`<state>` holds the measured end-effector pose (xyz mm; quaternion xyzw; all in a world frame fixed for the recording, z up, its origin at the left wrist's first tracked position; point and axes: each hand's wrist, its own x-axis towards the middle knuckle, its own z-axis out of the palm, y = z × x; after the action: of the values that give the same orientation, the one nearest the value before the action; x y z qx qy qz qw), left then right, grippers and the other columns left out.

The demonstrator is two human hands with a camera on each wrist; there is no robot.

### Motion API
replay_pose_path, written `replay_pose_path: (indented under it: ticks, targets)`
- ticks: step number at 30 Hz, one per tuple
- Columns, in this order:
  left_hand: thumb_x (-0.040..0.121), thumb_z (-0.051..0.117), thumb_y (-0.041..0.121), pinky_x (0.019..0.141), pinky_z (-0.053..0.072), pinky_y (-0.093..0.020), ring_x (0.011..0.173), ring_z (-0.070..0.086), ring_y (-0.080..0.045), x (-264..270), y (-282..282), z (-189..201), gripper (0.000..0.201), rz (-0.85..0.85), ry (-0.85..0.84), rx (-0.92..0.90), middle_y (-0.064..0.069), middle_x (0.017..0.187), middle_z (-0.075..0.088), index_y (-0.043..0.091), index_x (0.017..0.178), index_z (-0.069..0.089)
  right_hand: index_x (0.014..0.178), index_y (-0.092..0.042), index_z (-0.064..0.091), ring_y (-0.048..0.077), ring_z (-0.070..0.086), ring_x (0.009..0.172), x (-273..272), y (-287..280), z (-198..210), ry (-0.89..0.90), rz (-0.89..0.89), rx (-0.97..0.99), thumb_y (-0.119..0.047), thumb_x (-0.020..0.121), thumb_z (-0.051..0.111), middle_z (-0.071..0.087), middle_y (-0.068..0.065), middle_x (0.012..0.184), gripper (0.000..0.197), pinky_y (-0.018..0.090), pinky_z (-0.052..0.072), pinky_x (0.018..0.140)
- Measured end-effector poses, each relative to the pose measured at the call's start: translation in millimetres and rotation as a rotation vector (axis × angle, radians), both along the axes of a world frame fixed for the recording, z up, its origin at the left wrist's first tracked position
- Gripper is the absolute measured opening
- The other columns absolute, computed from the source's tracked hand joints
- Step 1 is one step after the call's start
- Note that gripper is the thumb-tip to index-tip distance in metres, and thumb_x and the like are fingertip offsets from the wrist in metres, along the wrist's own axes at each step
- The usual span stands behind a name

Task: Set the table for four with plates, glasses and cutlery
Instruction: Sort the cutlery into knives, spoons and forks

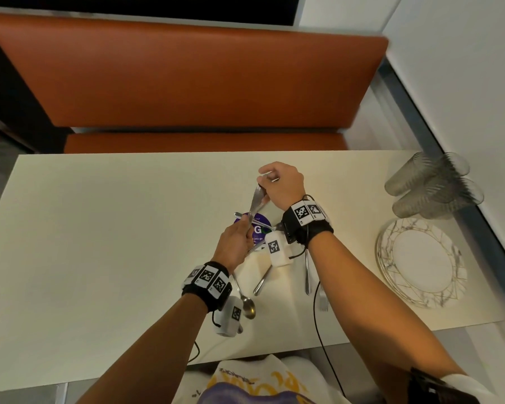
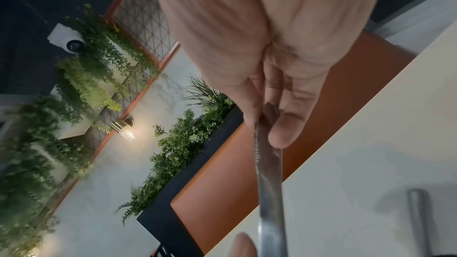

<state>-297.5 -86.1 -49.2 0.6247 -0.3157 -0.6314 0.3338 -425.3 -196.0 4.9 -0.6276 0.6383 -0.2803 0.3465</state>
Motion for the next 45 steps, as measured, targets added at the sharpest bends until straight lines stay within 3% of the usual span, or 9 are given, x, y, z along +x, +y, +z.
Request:
replay_pose_path:
  ticks: [8, 12, 15, 22, 25, 28, 35, 39, 45]
  targets:
    - [0.107, 0.037, 0.058, 0.043, 0.022, -0.025, 0.045, 0.026, -0.013, 7.4, 2.7, -7.6, 0.051, -0.052, 0.127, 0.018, 0.000, 0.061, 0.039, 0.017, 0.079, 0.047, 0.110, -0.011, 0.076, 0.011, 0.070, 0.069, -8.8, -10.1, 4.5, 0.084, 0.164, 0.042, -0.010, 0.097, 0.061, 0.073, -0.001, 0.100, 0.020, 0.001, 0.046, 0.061]
    - [0.106, 0.041, 0.059, 0.039, 0.018, -0.023, 0.044, 0.022, -0.012, 14.7, 0.4, -9.2, 0.054, -0.020, 0.282, 0.078, 0.001, 0.060, 0.038, 0.019, 0.072, 0.052, 0.115, -0.009, 0.074, 0.018, 0.076, 0.068, -17.5, -22.3, 10.2, 0.025, 0.301, 0.213, -0.002, 0.096, 0.059, 0.075, 0.009, 0.100, 0.025, 0.029, 0.063, 0.077]
    - [0.106, 0.043, 0.057, 0.040, 0.020, -0.023, 0.043, 0.024, -0.012, 18.0, -2.4, -12.1, 0.055, -0.015, 0.334, 0.090, -0.001, 0.062, 0.042, 0.018, 0.070, 0.055, 0.109, -0.006, 0.076, 0.021, 0.077, 0.070, -19.9, -30.6, 13.4, -0.022, 0.317, 0.253, -0.001, 0.094, 0.063, 0.076, 0.011, 0.095, 0.020, 0.034, 0.064, 0.077]
    - [0.110, 0.034, 0.048, 0.057, 0.047, -0.027, 0.052, 0.060, -0.016, 15.0, -29.6, -22.7, 0.059, -0.148, -0.292, -0.080, -0.007, 0.067, 0.066, 0.008, 0.084, 0.068, 0.094, -0.011, 0.079, 0.019, 0.077, 0.067, -17.3, -45.5, -7.9, 0.002, 0.199, 0.246, -0.002, 0.091, 0.067, 0.077, 0.008, 0.080, 0.015, 0.040, 0.063, 0.081]
    - [0.109, 0.029, 0.049, 0.062, 0.047, -0.027, 0.073, 0.065, -0.013, 15.8, -38.1, -32.9, 0.054, -0.147, -0.538, -0.136, 0.000, 0.083, 0.070, 0.014, 0.089, 0.066, 0.102, -0.010, 0.078, 0.018, 0.077, 0.068, -10.7, -50.7, -22.1, -0.100, 0.139, 0.228, -0.009, 0.095, 0.065, 0.077, 0.007, 0.083, 0.014, 0.035, 0.064, 0.079]
    - [0.111, 0.027, 0.046, 0.061, 0.040, -0.029, 0.071, 0.060, -0.016, 25.9, -40.1, -39.7, 0.047, -0.186, -0.785, -0.175, 0.000, 0.083, 0.068, 0.016, 0.098, 0.061, 0.112, -0.015, 0.074, 0.015, 0.074, 0.078, -5.5, -54.6, -50.8, -0.102, 0.121, 0.221, -0.019, 0.101, 0.056, 0.075, 0.003, 0.099, 0.022, 0.027, 0.061, 0.075]
    - [0.109, 0.035, 0.049, 0.070, 0.052, -0.040, 0.071, 0.064, -0.028, 66.0, -37.8, -59.0, 0.034, -0.159, -0.908, -0.134, -0.004, 0.075, 0.066, 0.021, 0.104, 0.055, 0.123, -0.025, 0.064, 0.023, 0.048, 0.114, -12.0, -22.6, -133.0, 0.581, 0.644, 0.072, -0.032, 0.088, 0.071, 0.059, 0.000, 0.119, 0.037, 0.042, 0.043, 0.099]
    - [0.110, 0.038, 0.040, 0.067, 0.049, -0.038, 0.072, 0.061, -0.031, 73.7, -44.3, -66.6, 0.031, -0.247, -0.952, -0.203, -0.003, 0.076, 0.064, 0.017, 0.106, 0.058, 0.109, -0.019, 0.070, 0.025, 0.052, 0.103, -20.1, -3.9, -141.5, 0.603, 0.677, -0.082, -0.020, 0.086, 0.073, 0.063, 0.000, 0.105, 0.023, 0.043, 0.046, 0.088]
    - [0.111, 0.039, 0.037, 0.065, 0.043, -0.034, 0.072, 0.060, -0.026, 58.9, -64.1, -71.9, 0.031, -0.428, -0.969, -0.305, -0.002, 0.080, 0.065, 0.013, 0.111, 0.060, 0.121, -0.018, 0.066, 0.023, 0.049, 0.118, -26.2, 18.0, -147.6, 0.552, 0.751, 0.034, -0.018, 0.093, 0.067, 0.061, 0.001, 0.122, 0.028, 0.039, 0.042, 0.103]
